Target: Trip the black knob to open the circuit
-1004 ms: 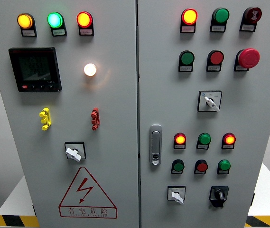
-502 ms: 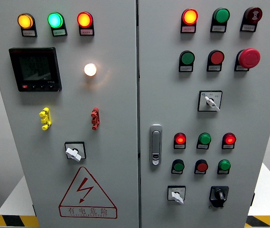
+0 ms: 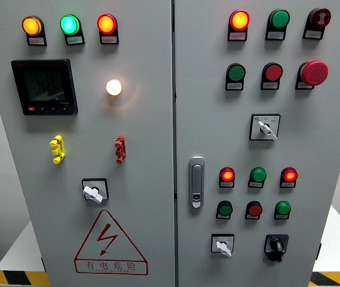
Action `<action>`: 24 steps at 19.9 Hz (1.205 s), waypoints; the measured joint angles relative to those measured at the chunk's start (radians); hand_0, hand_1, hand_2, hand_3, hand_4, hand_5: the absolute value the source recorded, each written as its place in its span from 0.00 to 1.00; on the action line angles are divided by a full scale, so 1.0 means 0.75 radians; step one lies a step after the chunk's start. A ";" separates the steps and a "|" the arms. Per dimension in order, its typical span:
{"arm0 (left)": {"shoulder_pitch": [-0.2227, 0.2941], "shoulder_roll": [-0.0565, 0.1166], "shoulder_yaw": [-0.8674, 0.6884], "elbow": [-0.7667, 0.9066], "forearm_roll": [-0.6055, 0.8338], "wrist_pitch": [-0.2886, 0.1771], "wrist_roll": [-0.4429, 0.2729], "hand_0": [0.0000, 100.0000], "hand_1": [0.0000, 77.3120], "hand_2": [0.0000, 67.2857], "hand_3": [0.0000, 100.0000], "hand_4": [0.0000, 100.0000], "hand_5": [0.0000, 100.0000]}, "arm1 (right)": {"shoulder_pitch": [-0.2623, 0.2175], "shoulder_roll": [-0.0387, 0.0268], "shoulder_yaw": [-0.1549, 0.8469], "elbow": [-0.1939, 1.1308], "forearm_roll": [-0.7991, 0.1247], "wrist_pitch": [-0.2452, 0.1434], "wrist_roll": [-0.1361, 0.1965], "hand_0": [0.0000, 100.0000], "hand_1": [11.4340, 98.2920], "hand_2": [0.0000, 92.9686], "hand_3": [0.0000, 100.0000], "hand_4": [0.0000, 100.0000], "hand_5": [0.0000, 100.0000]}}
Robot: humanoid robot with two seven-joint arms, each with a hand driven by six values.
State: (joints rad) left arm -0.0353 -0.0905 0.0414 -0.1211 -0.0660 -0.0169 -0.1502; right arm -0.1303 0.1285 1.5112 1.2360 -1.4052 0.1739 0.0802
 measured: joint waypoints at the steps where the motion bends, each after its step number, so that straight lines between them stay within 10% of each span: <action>1: 0.000 0.000 0.000 0.000 0.000 0.000 0.000 0.00 0.04 0.19 0.21 0.07 0.02 | 0.004 -0.0020 -0.010 0.050 -0.001 -0.019 -0.004 0.71 0.39 0.06 0.36 0.32 0.48; 15: 0.000 0.000 0.000 0.000 0.000 0.000 0.000 0.00 0.04 0.19 0.21 0.07 0.02 | 0.177 -0.0055 -0.013 0.380 -0.097 -0.129 -0.192 0.75 0.40 0.07 0.46 0.48 0.61; 24: 0.000 0.000 0.000 0.000 0.000 0.000 0.000 0.00 0.04 0.19 0.21 0.07 0.02 | 0.271 0.0179 -0.015 0.373 -0.100 -0.149 -0.215 0.76 0.40 0.07 0.66 0.64 0.70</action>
State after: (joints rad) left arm -0.0353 -0.0905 0.0414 -0.1215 -0.0660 -0.0169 -0.1503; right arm 0.0729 0.1420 1.5001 1.5156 -1.4803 0.0621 -0.0813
